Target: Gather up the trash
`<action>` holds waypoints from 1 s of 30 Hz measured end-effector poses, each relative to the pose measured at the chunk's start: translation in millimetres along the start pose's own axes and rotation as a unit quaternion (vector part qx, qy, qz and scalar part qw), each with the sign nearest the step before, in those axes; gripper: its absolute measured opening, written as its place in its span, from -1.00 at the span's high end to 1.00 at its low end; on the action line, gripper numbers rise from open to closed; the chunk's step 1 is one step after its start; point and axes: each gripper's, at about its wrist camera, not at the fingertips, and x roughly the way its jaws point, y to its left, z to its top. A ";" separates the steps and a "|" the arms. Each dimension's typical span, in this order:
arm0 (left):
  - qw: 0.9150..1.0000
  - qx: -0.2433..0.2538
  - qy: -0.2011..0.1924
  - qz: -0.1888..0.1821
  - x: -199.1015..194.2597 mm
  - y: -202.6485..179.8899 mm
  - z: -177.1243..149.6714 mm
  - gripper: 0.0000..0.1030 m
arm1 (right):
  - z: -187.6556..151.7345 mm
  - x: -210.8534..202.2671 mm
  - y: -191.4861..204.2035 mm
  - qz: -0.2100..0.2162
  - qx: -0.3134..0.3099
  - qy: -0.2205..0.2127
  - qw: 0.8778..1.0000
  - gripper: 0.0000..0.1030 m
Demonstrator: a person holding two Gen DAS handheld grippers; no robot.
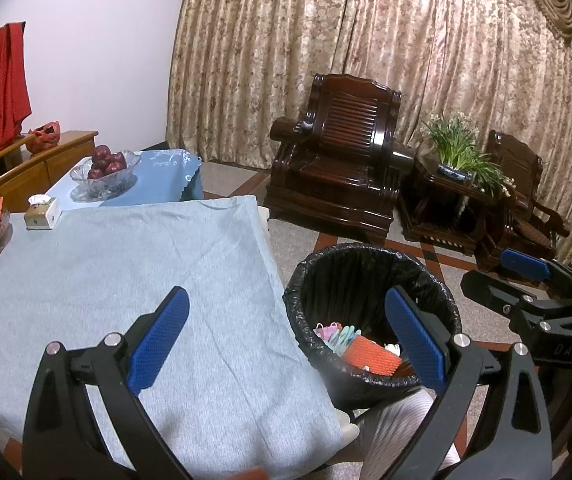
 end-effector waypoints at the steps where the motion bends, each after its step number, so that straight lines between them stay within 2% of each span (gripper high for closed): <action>1: 1.000 0.000 0.000 0.000 -0.2 0.1 0.2 -0.86 | 0.1 0.1 -0.1 0.000 0.000 0.000 1.000 -0.88; 30: 1.000 0.001 0.002 -0.001 -2.0 1.2 1.7 -0.86 | 1.0 0.6 2.4 0.000 0.001 0.002 1.000 -0.88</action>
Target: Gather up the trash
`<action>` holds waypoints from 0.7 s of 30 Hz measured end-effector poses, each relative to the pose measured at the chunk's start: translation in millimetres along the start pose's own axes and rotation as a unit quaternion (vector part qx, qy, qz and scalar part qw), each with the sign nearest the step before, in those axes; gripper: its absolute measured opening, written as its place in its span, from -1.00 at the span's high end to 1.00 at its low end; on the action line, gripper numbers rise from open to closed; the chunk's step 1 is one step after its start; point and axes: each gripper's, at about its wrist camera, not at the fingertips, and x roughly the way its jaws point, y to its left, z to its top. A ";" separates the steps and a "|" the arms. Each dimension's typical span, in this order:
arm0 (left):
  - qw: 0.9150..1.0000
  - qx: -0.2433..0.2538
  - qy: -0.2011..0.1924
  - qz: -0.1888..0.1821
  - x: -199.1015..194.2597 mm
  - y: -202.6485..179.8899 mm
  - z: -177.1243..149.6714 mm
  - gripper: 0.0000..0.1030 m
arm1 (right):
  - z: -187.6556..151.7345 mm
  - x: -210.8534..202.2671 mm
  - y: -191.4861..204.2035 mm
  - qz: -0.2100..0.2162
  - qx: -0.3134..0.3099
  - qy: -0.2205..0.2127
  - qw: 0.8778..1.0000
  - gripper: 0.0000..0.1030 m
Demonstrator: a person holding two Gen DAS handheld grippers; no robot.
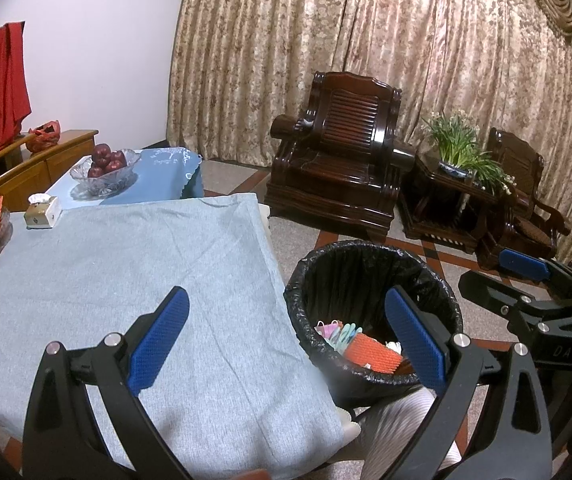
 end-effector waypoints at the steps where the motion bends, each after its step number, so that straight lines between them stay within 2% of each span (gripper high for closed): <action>1: 1.000 0.000 0.000 0.000 0.6 -0.6 0.3 -0.86 | 0.2 0.1 -0.3 0.000 0.000 0.000 1.000 -0.88; 21: 1.000 0.000 0.002 0.000 -2.2 -1.2 1.8 -0.86 | 1.6 0.2 -1.0 0.000 0.000 0.001 1.000 -0.88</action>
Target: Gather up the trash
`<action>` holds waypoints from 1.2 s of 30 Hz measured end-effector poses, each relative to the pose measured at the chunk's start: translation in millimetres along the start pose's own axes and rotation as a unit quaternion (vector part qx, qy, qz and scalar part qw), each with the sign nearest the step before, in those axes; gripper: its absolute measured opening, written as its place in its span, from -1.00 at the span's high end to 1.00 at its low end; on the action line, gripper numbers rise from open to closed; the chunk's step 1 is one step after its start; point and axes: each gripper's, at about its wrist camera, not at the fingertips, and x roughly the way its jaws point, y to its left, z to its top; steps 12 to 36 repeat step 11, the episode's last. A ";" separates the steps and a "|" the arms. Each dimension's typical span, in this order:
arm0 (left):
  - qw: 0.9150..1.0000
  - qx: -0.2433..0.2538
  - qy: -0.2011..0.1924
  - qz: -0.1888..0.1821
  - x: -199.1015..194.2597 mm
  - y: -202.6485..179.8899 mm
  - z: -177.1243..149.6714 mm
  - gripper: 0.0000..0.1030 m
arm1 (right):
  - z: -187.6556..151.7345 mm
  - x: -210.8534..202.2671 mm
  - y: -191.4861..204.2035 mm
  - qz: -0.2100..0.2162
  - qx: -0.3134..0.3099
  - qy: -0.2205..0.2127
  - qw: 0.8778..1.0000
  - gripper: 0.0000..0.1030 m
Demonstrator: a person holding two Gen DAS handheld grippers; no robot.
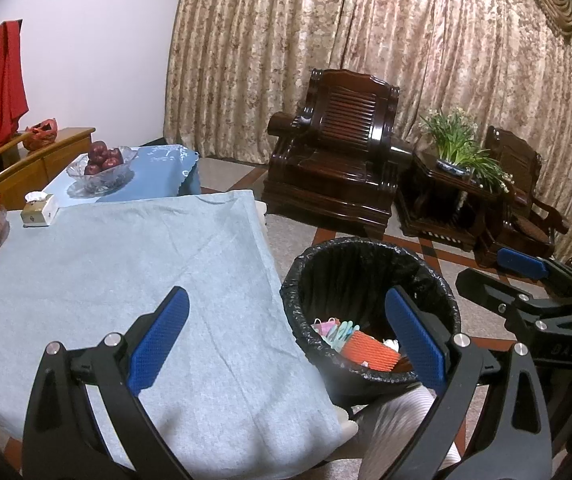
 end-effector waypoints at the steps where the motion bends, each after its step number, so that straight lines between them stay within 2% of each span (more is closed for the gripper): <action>1: 1.000 0.000 0.000 0.000 0.5 -0.4 0.4 -0.86 | 0.0 -0.1 0.2 0.000 0.000 0.000 1.000 -0.88; 36: 1.000 -0.002 0.004 0.002 -6.8 0.2 -4.5 -0.86 | 0.4 -0.3 -0.3 0.000 0.000 0.001 1.000 -0.88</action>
